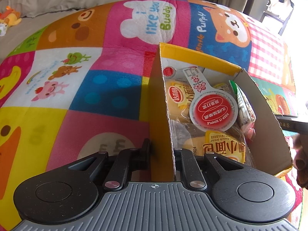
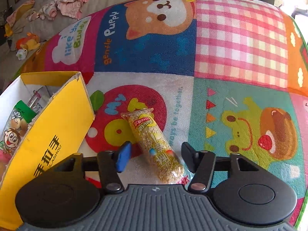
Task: Organize objects
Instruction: 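Move the right tool to the wrapped biscuit stick and grasp it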
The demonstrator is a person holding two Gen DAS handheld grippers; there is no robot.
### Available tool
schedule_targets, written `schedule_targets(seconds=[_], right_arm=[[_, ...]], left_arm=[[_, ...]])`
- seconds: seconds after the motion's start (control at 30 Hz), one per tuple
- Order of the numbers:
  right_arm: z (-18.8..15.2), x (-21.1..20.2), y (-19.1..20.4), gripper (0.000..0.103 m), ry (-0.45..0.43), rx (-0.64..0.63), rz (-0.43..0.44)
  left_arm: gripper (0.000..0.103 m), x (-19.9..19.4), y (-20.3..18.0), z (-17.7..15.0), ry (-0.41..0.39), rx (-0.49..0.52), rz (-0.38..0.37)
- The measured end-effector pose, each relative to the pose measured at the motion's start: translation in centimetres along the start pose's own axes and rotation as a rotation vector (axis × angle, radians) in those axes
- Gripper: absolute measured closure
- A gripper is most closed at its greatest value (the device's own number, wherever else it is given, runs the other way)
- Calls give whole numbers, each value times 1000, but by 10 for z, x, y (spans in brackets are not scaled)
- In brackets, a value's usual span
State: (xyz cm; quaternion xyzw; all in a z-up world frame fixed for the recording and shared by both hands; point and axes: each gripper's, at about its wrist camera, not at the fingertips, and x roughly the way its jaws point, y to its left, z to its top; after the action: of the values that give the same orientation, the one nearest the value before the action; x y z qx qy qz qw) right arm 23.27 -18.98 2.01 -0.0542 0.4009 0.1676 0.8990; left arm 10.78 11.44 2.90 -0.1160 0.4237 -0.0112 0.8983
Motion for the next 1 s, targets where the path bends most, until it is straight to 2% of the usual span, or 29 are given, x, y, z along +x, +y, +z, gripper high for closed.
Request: schedule_targets(seconds=[0.03,0.13,0.3,0.47,0.63,0.8,0.9,0.97,1.0], right_arm=[[-3,-5,-1,62,9,9,-5],[-18,-24,-2,66,19,18,-9],[-48,-54,-2,67,32,36,18],[-81,-90,4,68,62,84,79],[-121,-132,31,69,15,-19,59],[-139,-161,50,68,25,-57,135],[-139,-172,61,59,-17,-92,134],[-134,-173,62,41,-49,-81,124],[-130,-171,61,40,-63,-69,116]], left_arm=[[88,0,0,0,0,-3,0],[88,0,0,0,-1,-8,1],[88,0,0,0,-1,-8,6],[88,0,0,0,-5,-19,5],[88,0,0,-1,-7,-21,9],[88,-1,0,-1,-7,-24,11],[89,-1,0,-1,-7,-21,16],[89,-1,0,-1,-8,-24,16],[89,-1,-1,-1,-7,-24,18]])
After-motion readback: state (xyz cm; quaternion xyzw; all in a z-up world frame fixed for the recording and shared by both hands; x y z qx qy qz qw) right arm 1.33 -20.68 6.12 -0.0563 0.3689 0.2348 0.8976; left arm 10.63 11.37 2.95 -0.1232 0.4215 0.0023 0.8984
